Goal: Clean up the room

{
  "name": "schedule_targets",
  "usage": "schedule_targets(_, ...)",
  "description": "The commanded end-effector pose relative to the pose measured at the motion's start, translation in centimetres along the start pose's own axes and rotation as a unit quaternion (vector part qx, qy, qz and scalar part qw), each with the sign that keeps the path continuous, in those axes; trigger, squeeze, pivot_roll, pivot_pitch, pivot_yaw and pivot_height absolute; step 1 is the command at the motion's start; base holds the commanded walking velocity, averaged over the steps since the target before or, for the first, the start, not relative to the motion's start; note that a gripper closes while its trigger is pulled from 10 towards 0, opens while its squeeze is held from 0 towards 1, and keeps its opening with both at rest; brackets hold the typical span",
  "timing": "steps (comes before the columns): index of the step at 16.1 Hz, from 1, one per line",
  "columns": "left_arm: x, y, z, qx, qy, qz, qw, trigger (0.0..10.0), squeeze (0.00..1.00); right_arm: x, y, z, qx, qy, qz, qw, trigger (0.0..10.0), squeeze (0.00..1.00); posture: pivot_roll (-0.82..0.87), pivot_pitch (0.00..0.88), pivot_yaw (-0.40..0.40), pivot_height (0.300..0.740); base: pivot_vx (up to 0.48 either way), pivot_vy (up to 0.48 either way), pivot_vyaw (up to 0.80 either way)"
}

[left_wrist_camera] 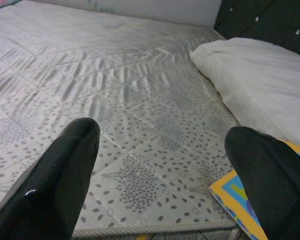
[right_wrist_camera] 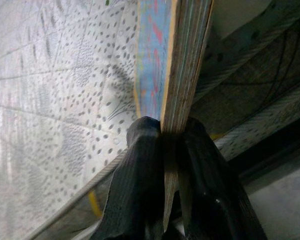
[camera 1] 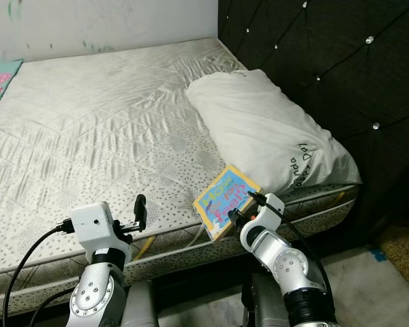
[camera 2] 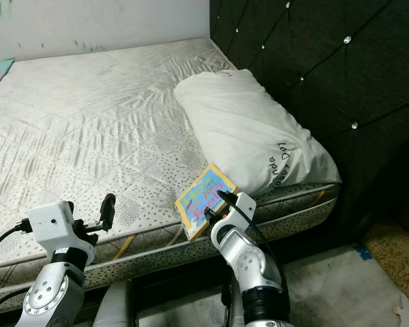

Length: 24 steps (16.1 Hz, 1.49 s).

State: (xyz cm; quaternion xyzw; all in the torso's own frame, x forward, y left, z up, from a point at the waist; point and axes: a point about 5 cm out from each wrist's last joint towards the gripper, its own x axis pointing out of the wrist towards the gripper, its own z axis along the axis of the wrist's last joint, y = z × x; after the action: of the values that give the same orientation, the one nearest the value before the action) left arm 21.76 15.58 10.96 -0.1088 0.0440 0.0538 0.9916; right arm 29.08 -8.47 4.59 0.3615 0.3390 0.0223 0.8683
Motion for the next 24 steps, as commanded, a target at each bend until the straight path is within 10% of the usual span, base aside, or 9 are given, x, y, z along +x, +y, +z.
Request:
schedule_targets(1,0.0,-0.2,-0.1,-0.008,0.005,0.005,1.000,10.0,0.00,-0.3,7.4,-8.4,0.100,0.134,0.082,0.983,10.0,0.00,0.19,0.073,0.042,0.587,0.000,0.000,0.00)
schedule_targets(7,0.1,-0.8,-0.3,-0.018,0.012,0.000,1.000,10.0,0.00,-0.8,10.8,-4.8,0.151,0.108,0.153,0.971,10.0,0.00,0.18,0.064,0.040,0.587,0.000,0.000,0.00)
schedule_targets(17,0.6,-0.9,0.1,-0.017,0.002,0.003,1.000,10.0,0.00,-1.4,15.1,-5.8,0.199,0.125,0.238,0.942,10.0,0.00,0.20,0.043,0.029,0.587,0.000,0.000,0.00)
schedule_targets(24,0.4,-1.0,0.4,-0.020,-0.006,0.009,1.000,10.0,0.00,1.7,14.0,-5.1,0.191,0.017,0.207,0.959,10.0,0.00,0.26,0.038,0.023,0.587,0.000,0.000,0.00)
